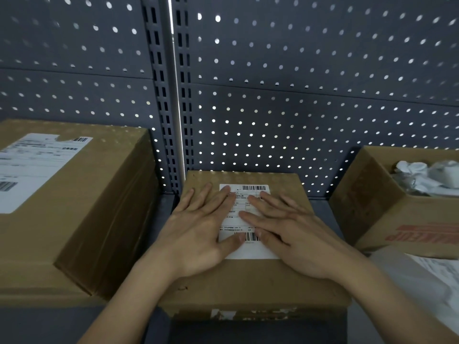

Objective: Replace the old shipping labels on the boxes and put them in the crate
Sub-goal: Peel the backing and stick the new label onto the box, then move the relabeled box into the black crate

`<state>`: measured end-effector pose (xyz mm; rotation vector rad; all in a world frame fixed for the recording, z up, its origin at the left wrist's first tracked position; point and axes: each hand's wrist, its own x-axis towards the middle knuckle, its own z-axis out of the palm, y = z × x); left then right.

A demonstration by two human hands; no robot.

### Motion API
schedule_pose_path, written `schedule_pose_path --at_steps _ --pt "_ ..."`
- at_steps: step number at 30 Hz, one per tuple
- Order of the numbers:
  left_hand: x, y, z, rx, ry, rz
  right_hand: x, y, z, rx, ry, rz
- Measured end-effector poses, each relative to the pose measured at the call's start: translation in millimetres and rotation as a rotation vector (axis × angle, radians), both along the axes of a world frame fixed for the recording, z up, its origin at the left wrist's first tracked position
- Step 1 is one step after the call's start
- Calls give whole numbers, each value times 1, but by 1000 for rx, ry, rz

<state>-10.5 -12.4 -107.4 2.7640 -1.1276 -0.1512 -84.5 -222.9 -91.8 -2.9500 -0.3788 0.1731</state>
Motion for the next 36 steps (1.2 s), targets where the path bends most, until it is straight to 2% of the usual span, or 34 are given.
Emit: schedule_pose_path --at_steps 4,9,11,13,15,17,18,23,36 --pt "1 2 2 -156 36 31 -2 1 -3 149 -79 -49" --pt "-3 19 3 -413 105 157 -13 -7 2 341 -304 -318" --pt "-9 27 3 -517 235 268 -22 -13 4 442 -287 -460" --pt "-19 28 5 -739 490 411 -30 -20 0 541 -223 -582" --pt "-25 28 3 -913 763 502 -34 -22 -6 777 -91 -710" --pt "-27 29 -2 -985 893 538 -36 -19 -10 1030 17 -807" --pt "-27 29 -3 -1005 920 551 -37 -18 -11 1092 26 -823" --pt "-29 30 -3 -1041 995 552 -44 -12 -13 1228 -9 -878" --pt "-72 36 21 -1069 909 452 -119 9 16 1349 -202 -837"
